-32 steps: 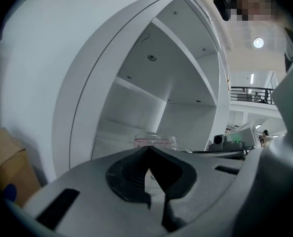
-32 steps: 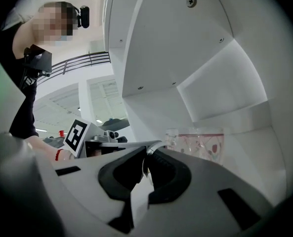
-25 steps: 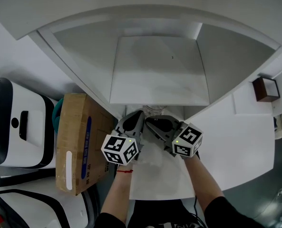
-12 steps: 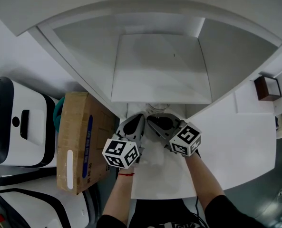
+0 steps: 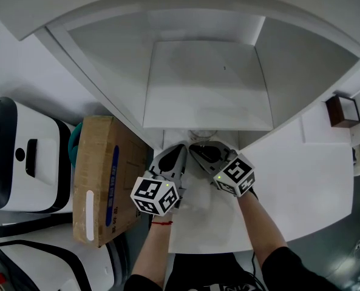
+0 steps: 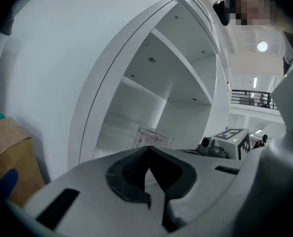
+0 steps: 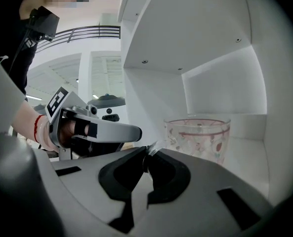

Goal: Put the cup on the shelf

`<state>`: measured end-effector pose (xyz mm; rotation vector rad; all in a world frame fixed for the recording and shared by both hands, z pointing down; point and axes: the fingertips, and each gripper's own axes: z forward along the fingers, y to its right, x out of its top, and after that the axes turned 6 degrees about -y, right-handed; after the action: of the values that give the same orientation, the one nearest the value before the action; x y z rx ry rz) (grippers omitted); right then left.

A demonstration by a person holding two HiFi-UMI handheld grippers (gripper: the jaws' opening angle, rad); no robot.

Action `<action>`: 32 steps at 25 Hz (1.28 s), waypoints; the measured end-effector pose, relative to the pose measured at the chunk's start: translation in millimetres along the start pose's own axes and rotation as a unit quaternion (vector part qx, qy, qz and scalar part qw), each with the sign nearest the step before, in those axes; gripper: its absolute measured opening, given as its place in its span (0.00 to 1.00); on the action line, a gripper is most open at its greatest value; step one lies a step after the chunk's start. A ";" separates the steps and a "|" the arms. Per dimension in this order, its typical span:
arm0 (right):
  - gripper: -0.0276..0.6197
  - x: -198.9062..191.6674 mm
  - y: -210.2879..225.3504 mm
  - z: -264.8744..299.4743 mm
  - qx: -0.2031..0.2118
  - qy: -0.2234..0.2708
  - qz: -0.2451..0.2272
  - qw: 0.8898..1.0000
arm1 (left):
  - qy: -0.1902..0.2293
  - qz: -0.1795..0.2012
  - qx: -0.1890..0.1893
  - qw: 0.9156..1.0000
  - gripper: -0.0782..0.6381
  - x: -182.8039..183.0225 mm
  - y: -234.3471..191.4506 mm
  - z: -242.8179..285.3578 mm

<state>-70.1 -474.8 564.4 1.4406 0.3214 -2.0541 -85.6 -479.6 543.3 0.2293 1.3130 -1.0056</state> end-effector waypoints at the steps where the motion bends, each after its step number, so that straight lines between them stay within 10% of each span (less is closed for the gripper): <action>1: 0.05 -0.3 1.0 0.6 -0.003 -0.001 -0.001 1.000 | 0.000 0.000 0.000 1.000 0.12 -0.1 0.0 -0.5; 11: 0.06 -10.8 0.6 5.1 -0.037 -0.038 -0.018 0.998 | 0.001 -0.007 -0.002 1.000 0.12 -3.3 1.3 -4.7; 32: 0.13 -22.8 8.1 -41.2 -0.108 -0.009 0.101 0.989 | -0.006 0.002 -0.016 1.000 0.12 -14.4 31.7 -26.4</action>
<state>-28.5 -452.4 570.7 1.2679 0.3636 -1.8099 -80.0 -436.9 535.8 0.2006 1.3168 -0.9801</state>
